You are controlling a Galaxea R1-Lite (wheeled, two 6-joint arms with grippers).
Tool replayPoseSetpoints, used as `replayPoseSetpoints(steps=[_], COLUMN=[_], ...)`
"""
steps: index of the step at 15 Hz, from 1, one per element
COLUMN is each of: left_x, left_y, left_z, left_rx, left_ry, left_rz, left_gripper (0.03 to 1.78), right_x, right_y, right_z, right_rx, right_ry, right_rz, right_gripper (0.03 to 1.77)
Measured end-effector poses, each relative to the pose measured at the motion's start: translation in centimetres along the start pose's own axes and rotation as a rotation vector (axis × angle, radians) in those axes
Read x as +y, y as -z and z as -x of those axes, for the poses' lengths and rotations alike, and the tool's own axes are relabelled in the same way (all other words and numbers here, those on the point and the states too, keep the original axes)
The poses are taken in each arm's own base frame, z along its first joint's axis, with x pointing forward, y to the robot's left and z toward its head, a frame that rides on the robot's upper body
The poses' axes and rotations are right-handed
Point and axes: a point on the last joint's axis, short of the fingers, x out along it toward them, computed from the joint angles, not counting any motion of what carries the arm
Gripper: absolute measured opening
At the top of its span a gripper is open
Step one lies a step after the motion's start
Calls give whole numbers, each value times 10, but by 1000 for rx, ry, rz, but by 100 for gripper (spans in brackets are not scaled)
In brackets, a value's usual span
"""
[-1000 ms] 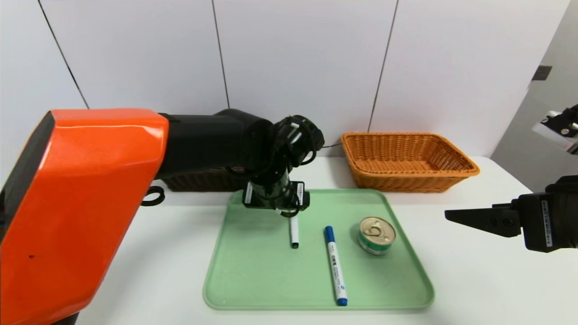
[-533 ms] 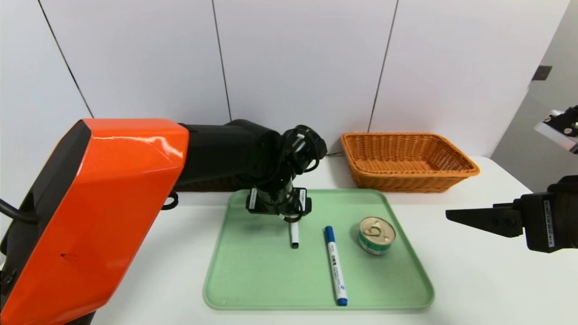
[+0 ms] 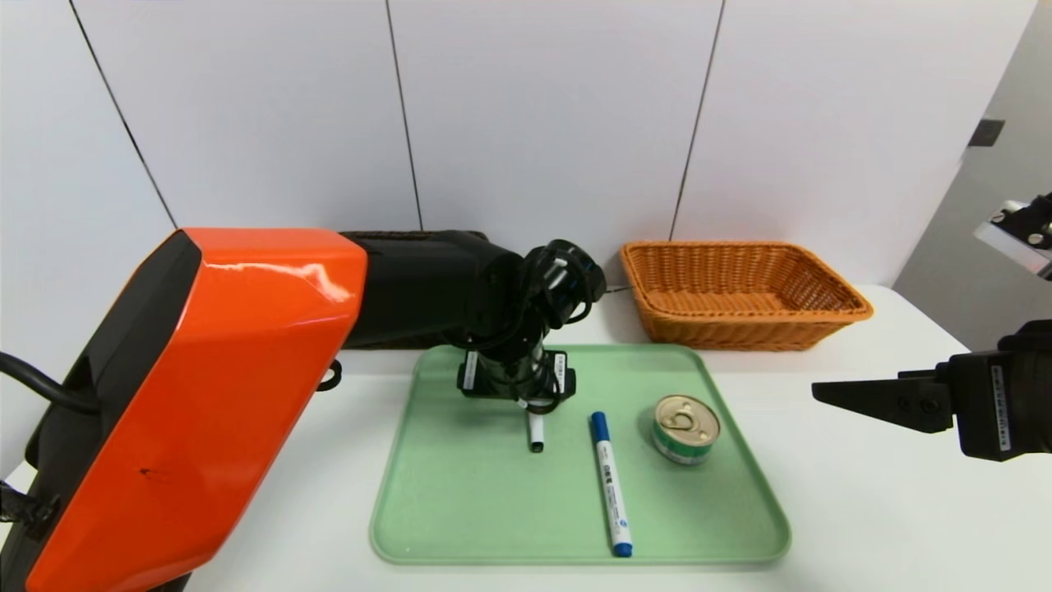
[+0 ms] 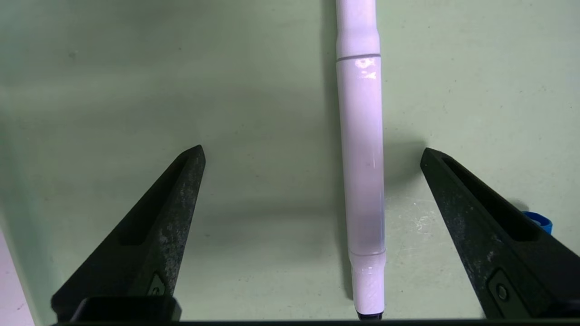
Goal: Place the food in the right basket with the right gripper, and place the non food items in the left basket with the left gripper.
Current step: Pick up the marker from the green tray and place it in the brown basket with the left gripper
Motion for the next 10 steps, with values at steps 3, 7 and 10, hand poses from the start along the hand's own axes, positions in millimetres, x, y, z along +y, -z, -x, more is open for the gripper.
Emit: replayPoseSetpoints(steps=[3, 7, 10], left_x=[-1, -1, -1], left_y=[1, 1, 2], left_z=[-2, -2, -3], left_rx=[5, 7, 9], left_ry=[-3, -4, -4], left_rz=[7, 9, 7], left_gripper=[144, 92, 19], right_x=[0, 0, 0], right_y=[0, 0, 0], right_z=[0, 0, 1], right_rx=[1, -1, -3], right_ry=[0, -1, -1], right_rz=[0, 1, 2], right_gripper=[170, 170, 170])
